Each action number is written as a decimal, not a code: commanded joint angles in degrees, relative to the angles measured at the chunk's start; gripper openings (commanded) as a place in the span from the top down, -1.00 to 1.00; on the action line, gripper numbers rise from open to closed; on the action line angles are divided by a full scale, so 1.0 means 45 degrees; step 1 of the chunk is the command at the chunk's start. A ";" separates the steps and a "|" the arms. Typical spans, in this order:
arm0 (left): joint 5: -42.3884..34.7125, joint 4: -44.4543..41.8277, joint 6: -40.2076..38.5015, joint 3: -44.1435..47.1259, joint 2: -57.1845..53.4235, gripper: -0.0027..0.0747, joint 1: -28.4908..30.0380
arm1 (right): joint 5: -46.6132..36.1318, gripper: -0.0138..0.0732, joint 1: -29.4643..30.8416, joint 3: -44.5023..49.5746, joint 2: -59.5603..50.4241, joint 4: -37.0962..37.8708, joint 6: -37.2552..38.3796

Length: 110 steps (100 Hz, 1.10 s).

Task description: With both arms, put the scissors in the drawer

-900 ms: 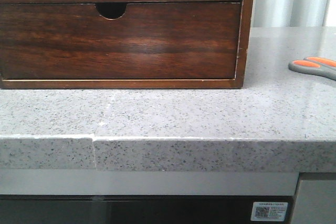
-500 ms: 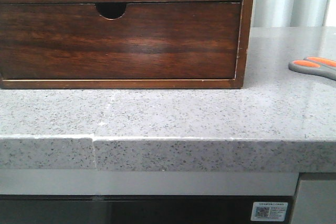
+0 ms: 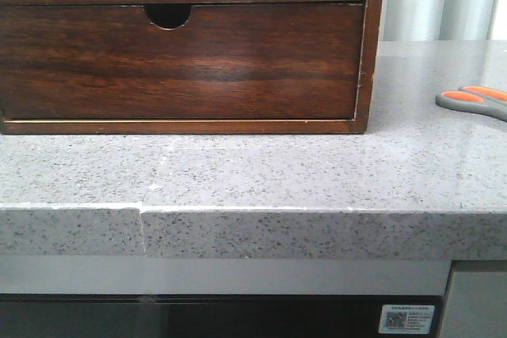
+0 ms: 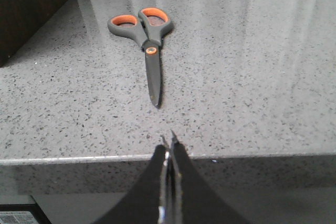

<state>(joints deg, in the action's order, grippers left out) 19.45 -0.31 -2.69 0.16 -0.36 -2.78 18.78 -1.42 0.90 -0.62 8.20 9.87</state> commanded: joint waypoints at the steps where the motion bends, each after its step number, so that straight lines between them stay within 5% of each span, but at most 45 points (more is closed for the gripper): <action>1: -0.0459 -0.0145 -0.0098 0.0279 -0.0371 0.98 0.0009 | -0.0628 0.82 0.0055 0.0142 -0.0213 0.0215 -0.0100; 70: -0.1847 -0.0301 -0.0098 0.0279 -0.0371 0.98 0.0009 | -0.1647 0.82 0.0055 0.0142 -0.0213 0.0245 -0.0100; 110: -0.2929 -0.0301 -0.0098 0.0279 -0.0371 0.98 0.0009 | -0.3816 0.82 0.0055 0.0142 -0.0213 0.0245 -0.0100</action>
<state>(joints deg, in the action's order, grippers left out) 12.92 -1.71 -2.69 0.16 -0.36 -2.78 9.68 -1.42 1.00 -0.62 8.42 9.87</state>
